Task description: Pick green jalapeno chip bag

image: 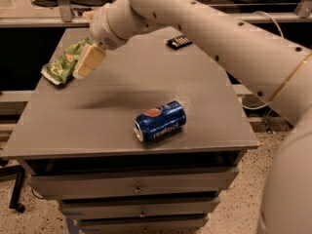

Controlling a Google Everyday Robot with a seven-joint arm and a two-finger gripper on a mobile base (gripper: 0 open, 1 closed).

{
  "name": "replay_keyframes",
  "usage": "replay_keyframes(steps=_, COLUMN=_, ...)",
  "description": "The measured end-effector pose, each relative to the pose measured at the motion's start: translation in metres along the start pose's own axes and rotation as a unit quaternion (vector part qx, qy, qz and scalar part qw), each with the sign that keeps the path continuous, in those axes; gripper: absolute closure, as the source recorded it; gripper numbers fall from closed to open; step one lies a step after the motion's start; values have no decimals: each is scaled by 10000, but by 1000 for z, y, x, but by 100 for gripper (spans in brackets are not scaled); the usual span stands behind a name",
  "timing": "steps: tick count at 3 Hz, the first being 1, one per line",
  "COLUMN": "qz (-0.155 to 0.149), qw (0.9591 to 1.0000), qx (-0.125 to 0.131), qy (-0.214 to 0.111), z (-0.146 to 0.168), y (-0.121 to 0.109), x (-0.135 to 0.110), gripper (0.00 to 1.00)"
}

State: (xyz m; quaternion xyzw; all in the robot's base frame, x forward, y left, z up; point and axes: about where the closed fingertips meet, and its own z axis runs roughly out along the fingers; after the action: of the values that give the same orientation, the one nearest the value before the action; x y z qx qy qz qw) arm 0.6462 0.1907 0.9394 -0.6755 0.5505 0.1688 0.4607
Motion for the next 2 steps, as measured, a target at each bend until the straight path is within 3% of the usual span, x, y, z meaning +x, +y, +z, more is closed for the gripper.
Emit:
replay_keyframes(steps=1, qz=259, qw=9994, qx=179, qy=-155, z=36, y=-30, x=1, gripper=0)
replay_keyframes(steps=2, qz=519, qw=9983, qx=255, qy=-123, z=65, y=-45, x=12, gripper=0)
